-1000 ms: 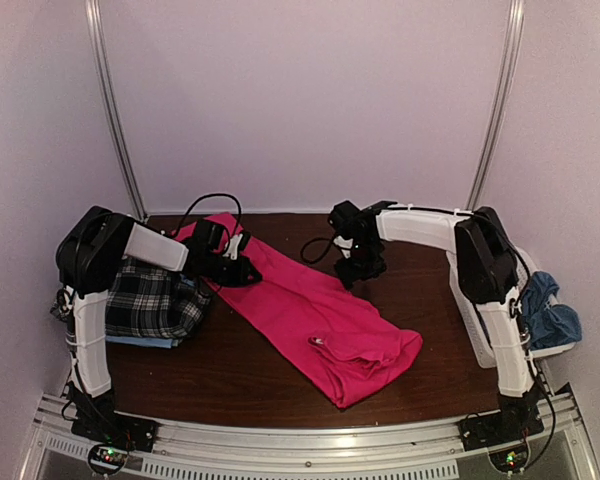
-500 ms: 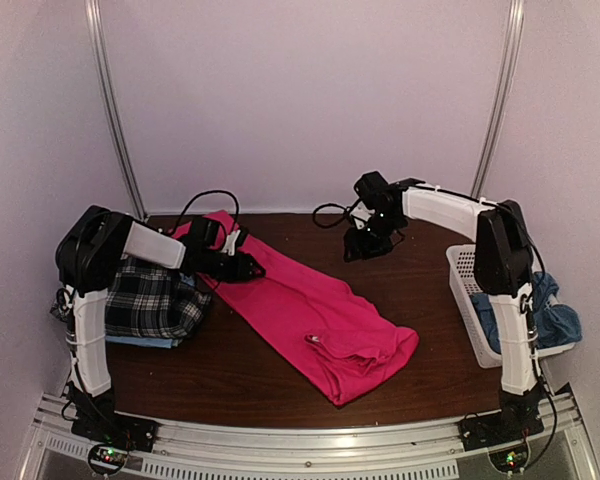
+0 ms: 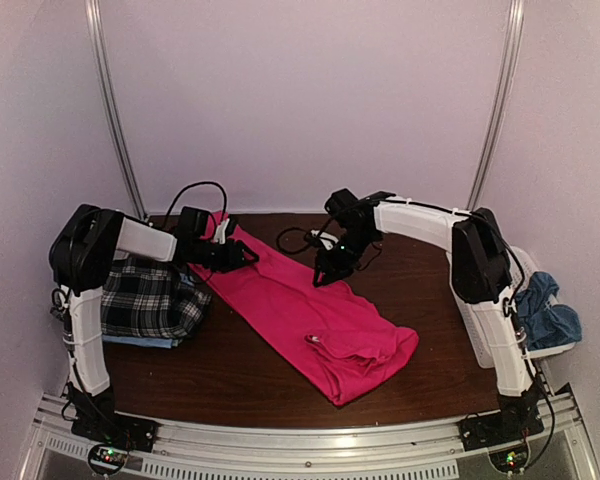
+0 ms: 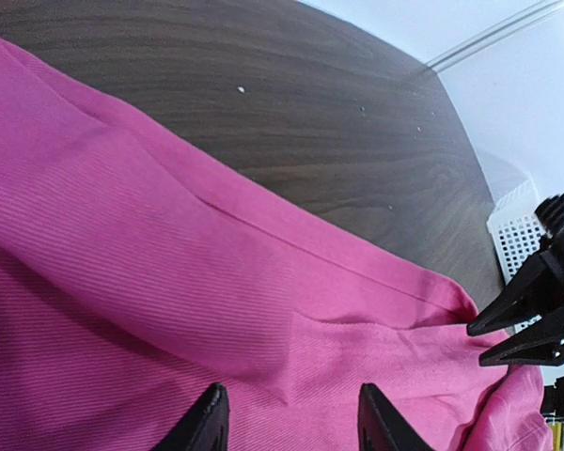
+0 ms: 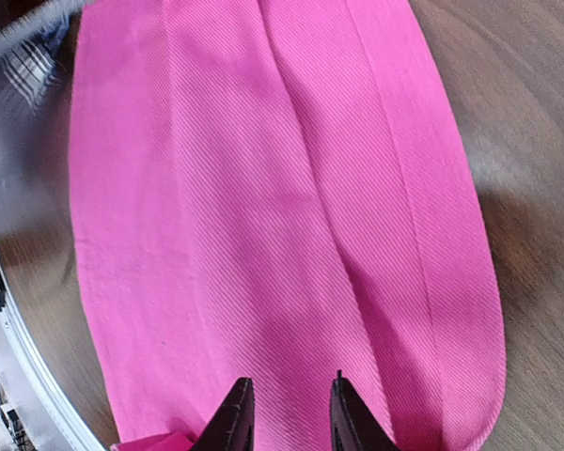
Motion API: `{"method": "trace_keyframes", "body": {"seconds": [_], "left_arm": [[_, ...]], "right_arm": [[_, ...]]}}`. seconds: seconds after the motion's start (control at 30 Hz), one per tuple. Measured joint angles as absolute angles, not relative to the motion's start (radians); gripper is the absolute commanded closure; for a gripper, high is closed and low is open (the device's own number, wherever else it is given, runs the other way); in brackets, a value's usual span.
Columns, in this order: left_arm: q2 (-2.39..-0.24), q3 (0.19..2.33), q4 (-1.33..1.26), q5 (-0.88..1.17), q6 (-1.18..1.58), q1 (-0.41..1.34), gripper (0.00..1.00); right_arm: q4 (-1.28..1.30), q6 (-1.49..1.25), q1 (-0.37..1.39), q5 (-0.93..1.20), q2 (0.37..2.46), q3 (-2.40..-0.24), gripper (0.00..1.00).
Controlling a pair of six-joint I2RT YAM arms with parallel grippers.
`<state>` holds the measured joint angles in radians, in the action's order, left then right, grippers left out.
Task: Fold and stack the mixed laundry pile
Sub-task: Adjust the 2/3-rectangle-folded trousers at the center of the board.
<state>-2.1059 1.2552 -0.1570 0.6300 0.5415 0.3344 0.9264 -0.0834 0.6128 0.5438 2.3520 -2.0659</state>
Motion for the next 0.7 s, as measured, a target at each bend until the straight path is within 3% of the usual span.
{"method": "trace_keyframes", "body": {"seconds": [0.2,0.37,0.47,0.53,0.7], "left_arm": [[-2.086,1.255,-0.148,0.588,0.542,0.287,0.53],[-2.084,1.255,-0.112,0.548,0.538,0.269,0.53],[-2.084,1.255,-0.088,0.525,0.537,0.263,0.53],[-2.084,1.255,-0.078,0.511,0.537,0.26,0.53],[-2.084,1.255,-0.058,0.49,0.534,0.252,0.53]], "right_arm": [[0.981,-0.05,0.604,0.489,2.354,-2.016,0.68],[0.985,-0.045,0.602,0.452,2.353,-1.976,0.7],[0.998,-0.036,0.602,0.429,2.353,-1.962,0.53],[0.998,-0.025,0.602,0.416,2.346,-1.958,0.52],[0.999,-0.031,0.604,0.374,2.334,-1.952,0.83]]}}
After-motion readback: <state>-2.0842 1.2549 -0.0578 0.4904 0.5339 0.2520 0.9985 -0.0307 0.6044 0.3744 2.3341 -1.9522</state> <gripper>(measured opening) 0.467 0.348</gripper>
